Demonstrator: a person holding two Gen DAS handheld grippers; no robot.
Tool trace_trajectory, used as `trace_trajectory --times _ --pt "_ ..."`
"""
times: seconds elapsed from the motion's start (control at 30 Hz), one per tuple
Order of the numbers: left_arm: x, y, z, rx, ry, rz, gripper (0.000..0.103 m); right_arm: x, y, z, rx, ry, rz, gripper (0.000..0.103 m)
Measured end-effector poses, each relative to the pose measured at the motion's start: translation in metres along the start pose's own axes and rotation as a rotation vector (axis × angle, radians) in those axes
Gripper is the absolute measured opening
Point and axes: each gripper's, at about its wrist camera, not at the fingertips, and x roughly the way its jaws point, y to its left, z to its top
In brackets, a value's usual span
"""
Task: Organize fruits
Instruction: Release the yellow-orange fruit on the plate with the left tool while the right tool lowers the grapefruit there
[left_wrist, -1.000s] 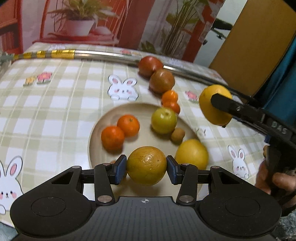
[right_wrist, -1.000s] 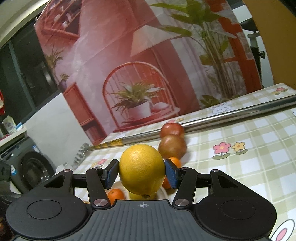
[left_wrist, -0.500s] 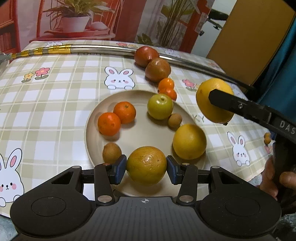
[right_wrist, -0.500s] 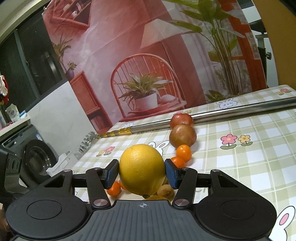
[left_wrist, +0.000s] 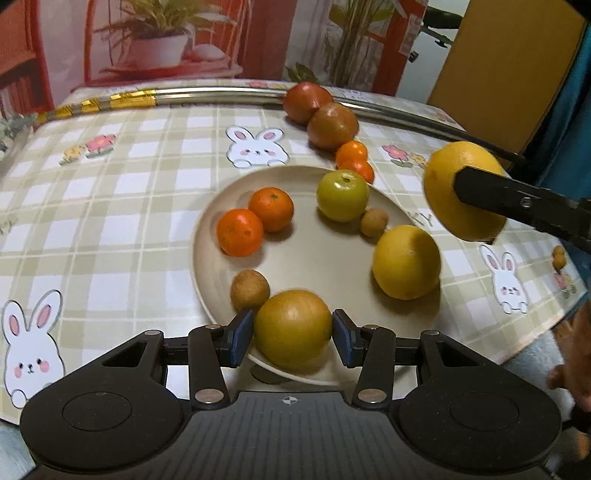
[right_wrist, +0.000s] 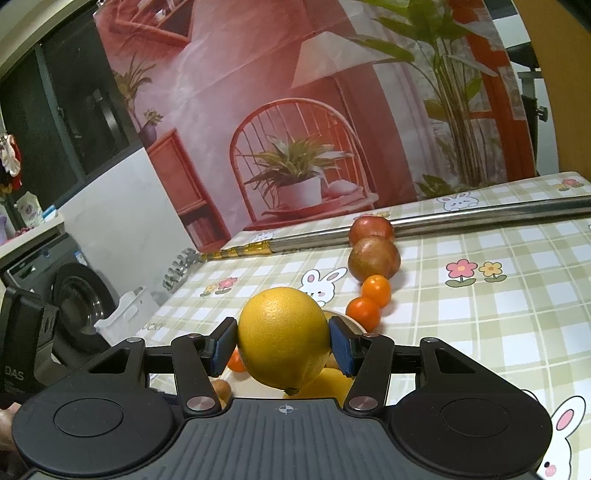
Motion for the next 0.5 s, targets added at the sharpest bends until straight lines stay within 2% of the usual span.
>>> trace_trajectory --times 0.23,0.4,0.5 --pt "0.0 -0.007 -0.003 0.056 -0.023 0.03 0.051 -0.003 0.002 0.0 -0.007 -0.002 -0.006 0.05" --pt "-0.011 -0.004 -0.003 0.04 -0.067 0.029 0.066 -0.005 0.002 0.0 -0.007 0.001 -0.004 0.05" --pt "-0.019 0.0 -0.002 0.024 -0.095 0.033 0.067 -0.006 0.002 0.0 -0.008 0.007 -0.005 0.05"
